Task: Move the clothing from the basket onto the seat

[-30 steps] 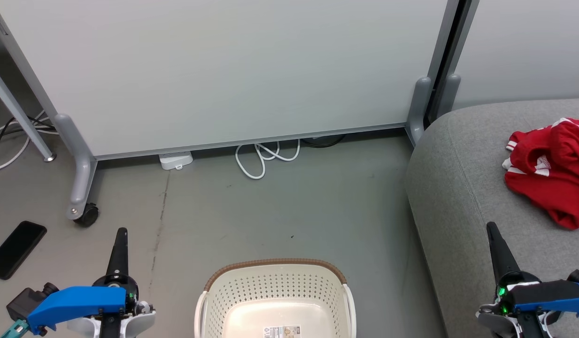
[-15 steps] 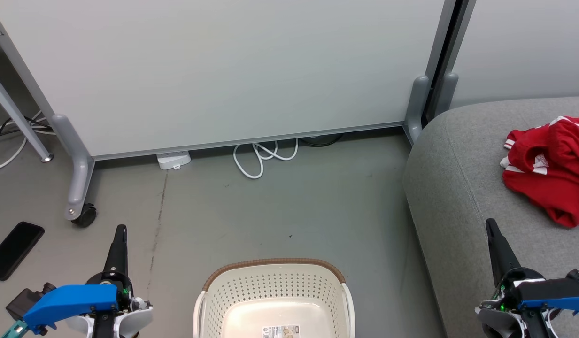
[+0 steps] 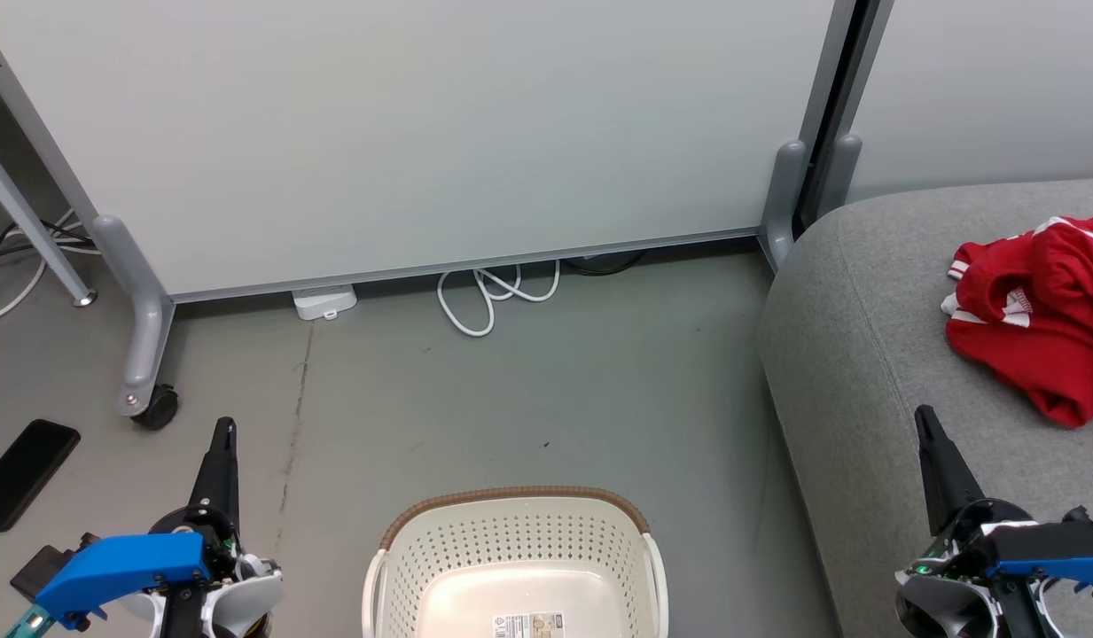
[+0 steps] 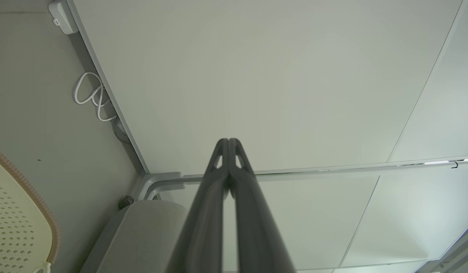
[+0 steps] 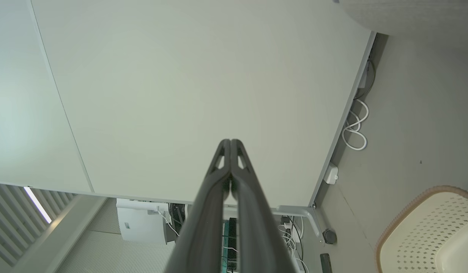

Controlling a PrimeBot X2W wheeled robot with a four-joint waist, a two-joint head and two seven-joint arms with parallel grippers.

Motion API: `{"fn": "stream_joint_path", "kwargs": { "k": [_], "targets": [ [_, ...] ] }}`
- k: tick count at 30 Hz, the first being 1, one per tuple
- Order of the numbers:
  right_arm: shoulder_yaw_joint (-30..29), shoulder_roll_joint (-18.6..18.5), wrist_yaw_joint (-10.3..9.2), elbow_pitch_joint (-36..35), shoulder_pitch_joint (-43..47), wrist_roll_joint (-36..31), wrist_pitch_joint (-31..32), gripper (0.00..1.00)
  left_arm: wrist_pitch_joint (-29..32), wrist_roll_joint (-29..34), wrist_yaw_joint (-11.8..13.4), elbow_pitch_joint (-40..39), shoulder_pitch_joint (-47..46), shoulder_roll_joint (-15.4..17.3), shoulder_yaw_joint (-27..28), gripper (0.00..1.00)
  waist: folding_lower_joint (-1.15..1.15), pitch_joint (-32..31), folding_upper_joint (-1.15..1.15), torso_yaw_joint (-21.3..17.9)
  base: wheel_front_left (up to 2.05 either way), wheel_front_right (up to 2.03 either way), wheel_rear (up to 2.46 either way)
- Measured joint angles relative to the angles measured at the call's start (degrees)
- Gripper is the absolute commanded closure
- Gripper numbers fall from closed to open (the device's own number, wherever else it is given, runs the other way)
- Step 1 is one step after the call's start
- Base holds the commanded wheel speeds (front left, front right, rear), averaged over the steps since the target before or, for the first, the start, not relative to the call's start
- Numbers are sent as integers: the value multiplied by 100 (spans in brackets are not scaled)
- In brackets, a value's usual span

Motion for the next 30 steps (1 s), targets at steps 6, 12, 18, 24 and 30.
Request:
{"fn": "stream_joint_path", "kwargs": {
  "k": [6, 12, 18, 24, 30],
  "targets": [
    [-3, 2, 0, -3, -8, 234, 58, 100, 62, -218, -1, -10, -20, 0, 23, 100, 0, 6, 0, -13, 0, 0, 0],
    [-4, 2, 0, -4, -15, 343, 85, 100, 79, -319, -18, -15, -37, 0, 34, 100, 0, 8, 0, -18, 0, 0, 0],
    [-4, 2, 0, -5, -24, 343, 85, 100, 80, -319, -18, -15, -37, -1, 34, 100, 0, 8, 0, -18, 0, 0, 0],
    [-4, 3, 0, -5, -25, 343, 85, 100, 79, -319, -18, -15, -37, -1, 34, 100, 0, 8, 0, -18, 0, 0, 0],
    [-4, 3, 0, -5, -25, 343, 85, 100, 79, -319, -18, -15, -37, -1, 34, 100, 0, 8, 0, -18, 0, 0, 0]
  ]
}}
